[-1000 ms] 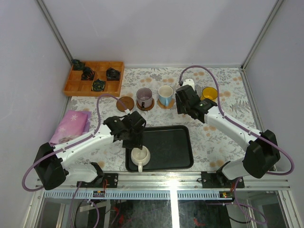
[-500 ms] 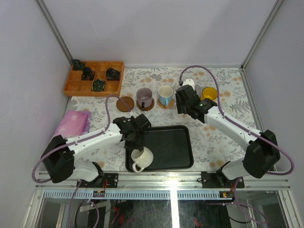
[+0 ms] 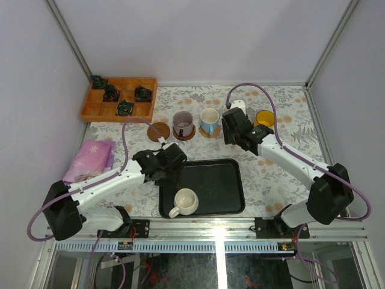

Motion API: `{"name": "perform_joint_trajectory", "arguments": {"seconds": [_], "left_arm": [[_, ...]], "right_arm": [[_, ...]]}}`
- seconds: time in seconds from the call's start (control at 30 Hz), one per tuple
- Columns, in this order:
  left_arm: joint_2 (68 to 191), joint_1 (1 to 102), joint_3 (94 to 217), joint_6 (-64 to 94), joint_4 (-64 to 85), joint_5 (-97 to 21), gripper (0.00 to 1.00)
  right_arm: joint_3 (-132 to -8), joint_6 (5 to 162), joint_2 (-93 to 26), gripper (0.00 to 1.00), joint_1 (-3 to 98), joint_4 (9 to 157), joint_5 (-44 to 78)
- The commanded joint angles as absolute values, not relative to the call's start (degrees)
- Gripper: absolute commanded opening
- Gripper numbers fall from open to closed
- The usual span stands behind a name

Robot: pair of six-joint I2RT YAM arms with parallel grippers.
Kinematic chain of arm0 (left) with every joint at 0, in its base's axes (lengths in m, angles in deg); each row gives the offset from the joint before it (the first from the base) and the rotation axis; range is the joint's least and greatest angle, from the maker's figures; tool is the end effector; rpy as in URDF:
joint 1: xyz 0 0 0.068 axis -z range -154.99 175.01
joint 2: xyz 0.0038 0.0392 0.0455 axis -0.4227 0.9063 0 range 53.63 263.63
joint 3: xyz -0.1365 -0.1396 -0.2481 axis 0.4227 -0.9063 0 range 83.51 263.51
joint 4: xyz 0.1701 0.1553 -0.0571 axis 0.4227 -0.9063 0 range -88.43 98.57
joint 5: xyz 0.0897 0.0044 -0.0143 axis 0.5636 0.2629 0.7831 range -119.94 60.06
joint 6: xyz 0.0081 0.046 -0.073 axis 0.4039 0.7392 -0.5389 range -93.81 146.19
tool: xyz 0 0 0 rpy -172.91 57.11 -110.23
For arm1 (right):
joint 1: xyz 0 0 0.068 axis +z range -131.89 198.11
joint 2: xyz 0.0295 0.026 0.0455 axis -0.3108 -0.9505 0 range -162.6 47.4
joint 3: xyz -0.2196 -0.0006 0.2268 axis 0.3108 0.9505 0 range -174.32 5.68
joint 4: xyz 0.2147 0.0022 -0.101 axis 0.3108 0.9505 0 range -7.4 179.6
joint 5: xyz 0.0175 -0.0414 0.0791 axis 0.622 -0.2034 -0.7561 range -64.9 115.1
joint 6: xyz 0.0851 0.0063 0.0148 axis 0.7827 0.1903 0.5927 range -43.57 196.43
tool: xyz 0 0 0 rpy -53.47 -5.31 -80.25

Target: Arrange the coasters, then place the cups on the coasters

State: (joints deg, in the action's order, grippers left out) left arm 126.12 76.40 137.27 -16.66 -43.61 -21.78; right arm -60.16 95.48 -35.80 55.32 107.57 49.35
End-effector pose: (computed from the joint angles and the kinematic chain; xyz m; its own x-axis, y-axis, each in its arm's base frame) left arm 0.1352 -0.1518 0.2522 -0.9386 0.0967 -0.3310 0.1449 0.9817 -0.1239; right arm 0.2714 0.1665 0.3145 -0.6079 -0.0882 -0.7891 -0.1176 0.9929 -0.0204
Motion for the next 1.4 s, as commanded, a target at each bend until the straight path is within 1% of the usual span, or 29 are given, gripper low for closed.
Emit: {"name": "perform_joint_trajectory", "arguments": {"seconds": [0.0, 0.1, 0.17, 0.2, 0.23, 0.27, 0.3, 0.33, 0.43, 0.53, 0.83, 1.1, 1.27, 1.37], "left_arm": [[124.74, 76.92, 136.97, -16.94, -41.80, -21.04, 0.48], [123.55, 77.93, 136.27, -16.51, -41.28, -22.57, 0.49], [121.67, 78.53, 136.24, -15.77, -41.15, -23.09, 0.53], [120.46, 78.74, 136.36, -15.10, -41.03, -23.65, 0.61], [119.25, 78.73, 136.69, -14.11, -41.13, -24.83, 0.66], [118.28, 78.78, 137.24, -12.95, -41.59, -26.62, 0.73], [117.58, 78.74, 138.11, -12.13, -42.85, -29.09, 0.77], [117.19, 78.77, 139.32, -11.51, -44.70, -30.84, 0.79], [118.09, 78.75, 143.73, -10.72, -51.88, -33.98, 0.80], [119.57, 79.10, 146.60, -10.66, -57.19, -34.72, 0.80], [121.27, 80.06, 145.79, -12.70, -66.72, -31.98, 0.80], [118.73, 82.07, 138.69, -15.34, -60.89, -32.01, 0.80], [117.88, 83.76, 132.29, -18.89, -53.48, -30.47, 0.76], [118.77, 85.60, 130.91, -19.47, -49.12, -29.81, 0.75]], "right_arm": [[-63.26, 95.36, -36.44, 0.56, 55.29, 106.35, 48.28], [-63.31, 95.17, -36.61, 0.56, 55.29, 106.28, 48.12], [-63.32, 94.98, -36.74, 0.55, 55.29, 106.29, 48.06], [-63.36, 94.97, -36.84, 0.55, 55.29, 106.32, 48.04], [-63.44, 94.90, -36.88, 0.55, 55.29, 106.40, 47.95], [-63.63, 94.89, -36.96, 0.55, 55.29, 106.56, 47.83], [-63.85, 94.80, -36.97, 0.55, 55.29, 106.87, 47.59], [-64.13, 94.65, -36.97, 0.55, 55.28, 107.06, 47.60], [-64.62, 93.92, -37.04, 0.55, 55.29, 107.29, 47.92], [-65.01, 93.70, -37.44, 0.55, 55.29, 107.37, 47.89], [-65.29, 93.92, -37.76, 0.56, 55.29, 107.73, 46.16], [-65.33, 94.00, -38.02, 0.56, 55.29, 107.69, 46.23], [-65.33, 93.86, -37.75, 0.56, 55.29, 107.98, 47.04], [-65.40, 93.51, -37.58, 0.56, 55.29, 108.00, 47.62]]}}
